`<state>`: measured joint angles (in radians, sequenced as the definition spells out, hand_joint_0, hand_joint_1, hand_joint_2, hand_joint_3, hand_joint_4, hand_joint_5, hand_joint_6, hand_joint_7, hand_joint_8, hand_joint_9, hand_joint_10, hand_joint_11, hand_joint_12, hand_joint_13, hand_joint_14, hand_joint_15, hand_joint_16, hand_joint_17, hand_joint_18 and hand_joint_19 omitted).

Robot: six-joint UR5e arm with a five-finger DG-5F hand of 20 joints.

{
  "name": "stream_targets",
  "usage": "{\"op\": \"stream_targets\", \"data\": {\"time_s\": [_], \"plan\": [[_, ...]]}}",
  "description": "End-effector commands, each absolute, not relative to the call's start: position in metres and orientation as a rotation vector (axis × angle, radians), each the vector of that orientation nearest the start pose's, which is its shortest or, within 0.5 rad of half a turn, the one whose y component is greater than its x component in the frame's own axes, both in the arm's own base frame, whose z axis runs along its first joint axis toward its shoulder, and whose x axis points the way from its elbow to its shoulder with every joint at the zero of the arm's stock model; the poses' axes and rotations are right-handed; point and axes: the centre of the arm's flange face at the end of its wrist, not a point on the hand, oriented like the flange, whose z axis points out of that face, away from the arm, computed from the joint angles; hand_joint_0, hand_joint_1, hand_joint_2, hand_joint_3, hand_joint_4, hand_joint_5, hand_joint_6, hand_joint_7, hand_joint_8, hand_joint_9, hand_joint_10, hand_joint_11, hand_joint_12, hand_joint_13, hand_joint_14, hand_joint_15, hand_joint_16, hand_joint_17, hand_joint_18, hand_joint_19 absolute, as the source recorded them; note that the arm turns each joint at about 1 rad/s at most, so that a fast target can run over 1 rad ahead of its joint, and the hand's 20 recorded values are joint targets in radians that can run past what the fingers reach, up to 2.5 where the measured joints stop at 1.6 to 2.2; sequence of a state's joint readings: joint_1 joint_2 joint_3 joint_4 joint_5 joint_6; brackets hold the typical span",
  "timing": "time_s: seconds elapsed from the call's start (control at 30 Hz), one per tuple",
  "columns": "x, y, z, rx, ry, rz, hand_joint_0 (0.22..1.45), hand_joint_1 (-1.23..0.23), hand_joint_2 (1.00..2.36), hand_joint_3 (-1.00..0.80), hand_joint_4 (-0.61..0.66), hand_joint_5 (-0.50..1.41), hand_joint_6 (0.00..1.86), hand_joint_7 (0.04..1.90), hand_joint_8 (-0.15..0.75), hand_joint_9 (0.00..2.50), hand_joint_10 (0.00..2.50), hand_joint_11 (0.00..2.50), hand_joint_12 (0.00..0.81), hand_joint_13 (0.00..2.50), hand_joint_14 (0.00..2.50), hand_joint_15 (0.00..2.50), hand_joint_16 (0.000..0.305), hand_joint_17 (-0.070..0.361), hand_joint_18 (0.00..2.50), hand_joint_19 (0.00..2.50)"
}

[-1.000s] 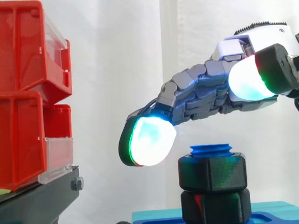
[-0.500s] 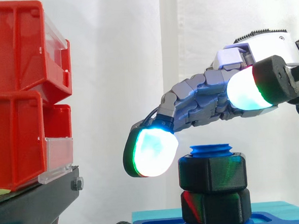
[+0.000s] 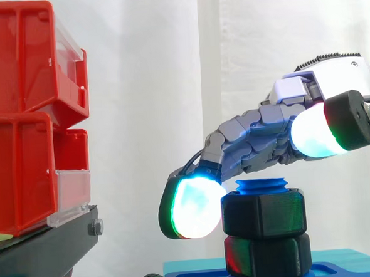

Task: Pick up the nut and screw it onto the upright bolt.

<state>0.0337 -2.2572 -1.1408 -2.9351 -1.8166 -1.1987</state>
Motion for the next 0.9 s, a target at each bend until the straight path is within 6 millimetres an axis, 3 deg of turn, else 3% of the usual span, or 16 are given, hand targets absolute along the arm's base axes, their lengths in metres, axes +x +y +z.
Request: {"op": "stream_targets", "data": {"time_s": [0.0,0.47,0.87], "plan": [[0.744,-0.084,0.288,0.090,1.633,0.515,0.39,-0.31,1.00,-0.50,0.21,-0.14,0.50,0.82,0.289,0.37,0.00,0.00,0.426,0.14,0.00,0.00,0.072,0.162,0.00,0.00],[0.744,-0.090,0.288,0.083,1.626,0.506,0.39,-0.28,1.00,-0.50,0.27,-0.06,0.50,1.14,0.308,0.50,0.00,0.00,0.433,0.20,0.00,0.00,0.069,0.155,0.00,0.00],[0.741,-0.107,0.288,0.077,1.622,0.496,0.41,-0.28,1.00,-0.50,0.23,0.04,0.50,1.35,0.308,0.92,0.00,0.00,0.414,0.39,0.00,0.00,0.063,0.141,0.00,0.00]]}}
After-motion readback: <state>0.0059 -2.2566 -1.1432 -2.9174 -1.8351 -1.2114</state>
